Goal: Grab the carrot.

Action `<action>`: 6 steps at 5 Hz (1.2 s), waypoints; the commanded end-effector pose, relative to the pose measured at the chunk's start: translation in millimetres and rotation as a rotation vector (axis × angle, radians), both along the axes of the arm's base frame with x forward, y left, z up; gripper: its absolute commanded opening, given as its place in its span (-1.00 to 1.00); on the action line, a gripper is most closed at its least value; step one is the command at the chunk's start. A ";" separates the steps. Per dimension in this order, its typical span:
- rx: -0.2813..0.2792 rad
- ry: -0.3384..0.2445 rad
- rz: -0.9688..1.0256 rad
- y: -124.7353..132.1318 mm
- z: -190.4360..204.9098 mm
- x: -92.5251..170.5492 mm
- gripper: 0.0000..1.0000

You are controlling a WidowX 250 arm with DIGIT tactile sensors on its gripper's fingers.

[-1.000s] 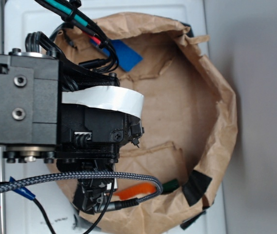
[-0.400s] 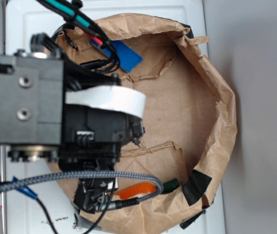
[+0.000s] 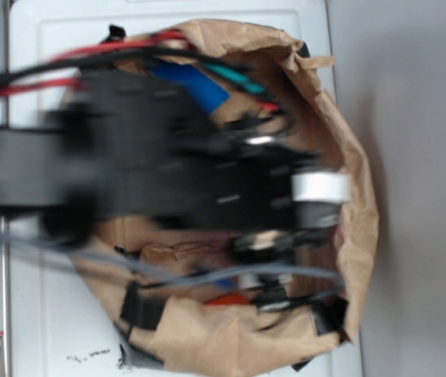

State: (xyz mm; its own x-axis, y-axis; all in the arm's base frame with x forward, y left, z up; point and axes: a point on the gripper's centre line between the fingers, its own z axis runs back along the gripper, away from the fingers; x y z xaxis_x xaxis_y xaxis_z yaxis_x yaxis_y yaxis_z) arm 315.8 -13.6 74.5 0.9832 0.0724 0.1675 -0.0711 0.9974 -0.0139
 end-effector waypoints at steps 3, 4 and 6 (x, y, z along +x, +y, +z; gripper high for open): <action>-0.161 -0.122 -0.133 14.6 65.0 -32.6 1.00; -0.102 -0.092 -0.131 7.0 41.3 -43.0 1.00; -0.014 -0.143 -0.154 -3.3 -10.4 -57.6 1.00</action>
State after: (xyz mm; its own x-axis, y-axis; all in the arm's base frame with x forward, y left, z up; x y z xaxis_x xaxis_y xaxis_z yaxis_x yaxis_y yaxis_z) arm 250.8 -12.8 54.0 0.9603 -0.0620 0.2720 0.0723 0.9970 -0.0280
